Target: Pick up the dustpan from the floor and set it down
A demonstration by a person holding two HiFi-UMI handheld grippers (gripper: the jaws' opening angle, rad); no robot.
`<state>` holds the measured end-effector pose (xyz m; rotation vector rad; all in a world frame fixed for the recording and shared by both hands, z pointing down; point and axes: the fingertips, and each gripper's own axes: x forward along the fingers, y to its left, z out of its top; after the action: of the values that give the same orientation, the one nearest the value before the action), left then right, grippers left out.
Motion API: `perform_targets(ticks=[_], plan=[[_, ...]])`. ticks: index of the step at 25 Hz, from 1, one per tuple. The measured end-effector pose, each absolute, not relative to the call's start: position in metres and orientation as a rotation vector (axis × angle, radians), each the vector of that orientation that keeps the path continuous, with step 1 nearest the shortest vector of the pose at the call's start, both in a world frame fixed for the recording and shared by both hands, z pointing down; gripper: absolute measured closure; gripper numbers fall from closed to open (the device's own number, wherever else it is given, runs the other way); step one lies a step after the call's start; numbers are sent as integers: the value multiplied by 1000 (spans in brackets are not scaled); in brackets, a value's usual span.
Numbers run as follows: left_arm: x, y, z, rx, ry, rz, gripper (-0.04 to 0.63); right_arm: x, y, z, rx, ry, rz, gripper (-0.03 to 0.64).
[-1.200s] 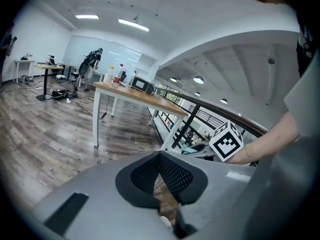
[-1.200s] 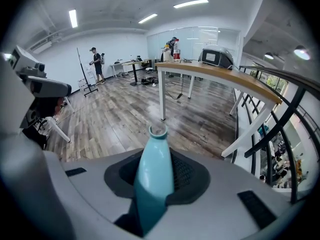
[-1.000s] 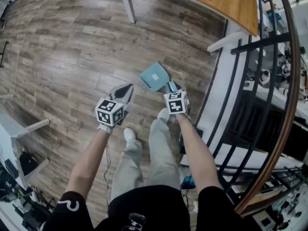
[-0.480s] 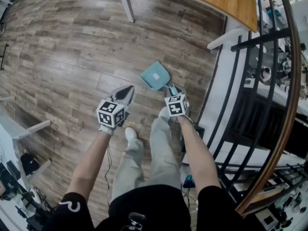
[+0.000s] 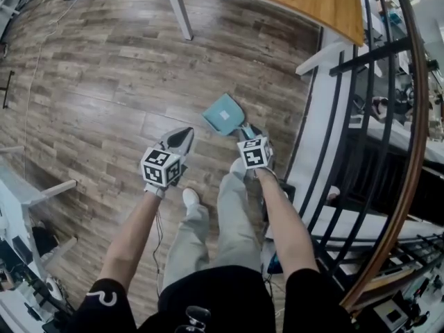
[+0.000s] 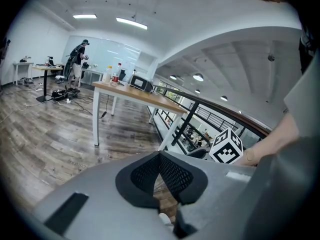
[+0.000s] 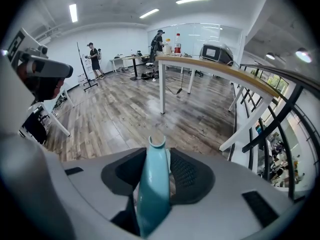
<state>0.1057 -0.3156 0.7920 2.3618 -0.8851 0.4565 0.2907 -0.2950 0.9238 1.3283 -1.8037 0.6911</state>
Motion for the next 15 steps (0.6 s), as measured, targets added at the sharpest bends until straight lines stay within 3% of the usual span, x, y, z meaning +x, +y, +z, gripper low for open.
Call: perform_targets(ticks=[10,15], plan=[[92,-311,719,2455,-908,405,597,288,-293,835,1441,-1861,644,471],[70,-305,666,2512,-928,361,597,272,-292,761,1501,-1931,583,532]])
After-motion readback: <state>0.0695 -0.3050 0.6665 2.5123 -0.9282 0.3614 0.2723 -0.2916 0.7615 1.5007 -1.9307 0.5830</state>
